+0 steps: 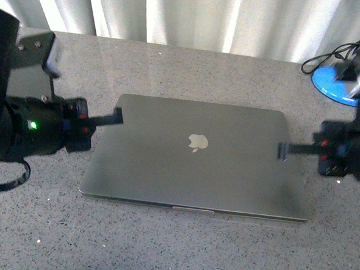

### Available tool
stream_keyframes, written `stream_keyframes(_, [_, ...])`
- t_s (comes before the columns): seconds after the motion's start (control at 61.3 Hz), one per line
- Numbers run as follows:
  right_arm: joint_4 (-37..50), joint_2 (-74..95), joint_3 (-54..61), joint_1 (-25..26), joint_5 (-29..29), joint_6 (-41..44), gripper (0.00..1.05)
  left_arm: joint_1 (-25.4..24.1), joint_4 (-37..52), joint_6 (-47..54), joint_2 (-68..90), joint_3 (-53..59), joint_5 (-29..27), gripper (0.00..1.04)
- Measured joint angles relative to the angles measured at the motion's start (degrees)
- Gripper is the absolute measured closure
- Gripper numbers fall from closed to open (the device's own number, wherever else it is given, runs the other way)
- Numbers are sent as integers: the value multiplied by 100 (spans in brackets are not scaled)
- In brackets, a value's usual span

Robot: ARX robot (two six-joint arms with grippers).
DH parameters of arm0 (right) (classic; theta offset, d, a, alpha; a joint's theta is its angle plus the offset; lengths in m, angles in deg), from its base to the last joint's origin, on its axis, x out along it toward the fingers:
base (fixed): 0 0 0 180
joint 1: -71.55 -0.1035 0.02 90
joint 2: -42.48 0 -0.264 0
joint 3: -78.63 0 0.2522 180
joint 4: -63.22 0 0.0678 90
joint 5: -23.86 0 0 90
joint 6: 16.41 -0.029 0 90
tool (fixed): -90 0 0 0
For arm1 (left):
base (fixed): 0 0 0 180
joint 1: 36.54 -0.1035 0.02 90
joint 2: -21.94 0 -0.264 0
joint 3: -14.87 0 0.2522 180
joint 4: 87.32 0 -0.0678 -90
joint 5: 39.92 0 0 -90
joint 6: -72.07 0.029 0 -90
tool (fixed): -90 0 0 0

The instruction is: Close laptop

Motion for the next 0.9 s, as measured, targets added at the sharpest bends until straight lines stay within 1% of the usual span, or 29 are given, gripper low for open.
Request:
stream_keyframes(0.049, [133,-188,39,55,90,205,103,-26,28,11,-90,-4,-31,88])
stream_keyframes(0.163, [238,-496,46,151,179,494,87,-35,42,22,-125,0,-26,72])
stream_keyframes(0.212, [236,-503,52,153,177,566,80,-33,39,24,-118,4,-20,67])
stream_keyframes(0.228, [236,-498,59,153,175,579,78,-28,39,26,-116,4,-22,63])
stream_keyframes(0.245, [232,-481,68,153,164,597,75,-24,39,26,-116,7,-20,62])
stream_keyframes(0.277, [232,-461,79,151,157,623,70,-17,39,37,-116,7,-20,54])
stream_keyframes(0.31, [227,-446,83,151,157,651,64,-15,42,42,-116,4,-20,51])
stream_keyframes(0.326, [227,-444,83,151,155,662,63,-15,42,44,-116,4,-20,47])
stream_keyframes(0.44, [227,-439,83,149,157,708,37,-17,39,44,-116,7,-24,23])
stream_keyframes(0.457, [245,-433,87,149,162,713,35,-20,39,44,-116,7,-24,22])
stream_keyframes(0.473, [286,-417,96,149,170,713,34,-15,109,131,-96,22,-103,19])
stream_keyframes(0.489, [400,-385,122,149,190,721,34,-11,208,181,-66,44,-155,20])
stream_keyframes(0.506, [734,-317,208,155,229,734,37,-4,492,249,-2,109,-299,23])
stream_keyframes(0.522, [907,-280,251,160,234,750,38,-4,651,249,31,144,-299,24])
stream_keyframes(0.538, [1082,-229,297,166,234,769,40,-4,962,354,116,223,-516,28])
stream_keyframes(0.555, [1425,-133,396,184,223,796,44,-7,1121,455,155,269,-586,29])
stream_keyframes(0.587, [1720,-61,501,201,205,809,47,-13,1565,564,245,426,-752,34])
stream_keyframes(0.604, [2057,7,640,227,168,820,50,-22,1797,660,275,525,-824,37])
stream_keyframes(0.636, [2361,52,787,256,125,839,54,-46,2201,844,310,710,-931,41])
stream_keyframes(0.652, [2691,68,964,297,85,852,59,-57,2347,894,321,778,-966,43])
stream_keyframes(0.669, [2844,68,1043,321,68,857,60,-87,2610,940,323,905,-1027,47])
stream_keyframes(0.685, [3161,61,1187,367,42,861,65,-105,2734,986,323,964,-1047,48])
stream_keyframes(0.734, [3998,-122,1532,496,-39,872,74,-225,3421,1217,223,1263,-1080,59])
stream_keyframes(0.783, [4385,-352,1714,570,-90,876,82,-323,3930,1351,26,1508,-1075,70])
stream_keyframes(0.799, [4612,-520,1823,621,-144,876,88,-339,4028,1364,-20,1556,-1064,73])
stream_keyframes(0.816, [4693,-590,1869,640,-170,876,90,-356,4153,1375,-79,1622,-1056,76])
stream_keyframes(0.832, [4883,-791,2015,693,-238,879,95,-369,4247,1375,-133,1679,-1049,80])
stream_keyframes(0.881, [4903,-1217,2256,769,-313,894,104,-380,4358,1370,-216,1738,-1032,92])
stream_keyframes(0.897, [4839,-1410,2354,807,-352,896,104,-380,4360,1370,-216,1740,-1029,95])
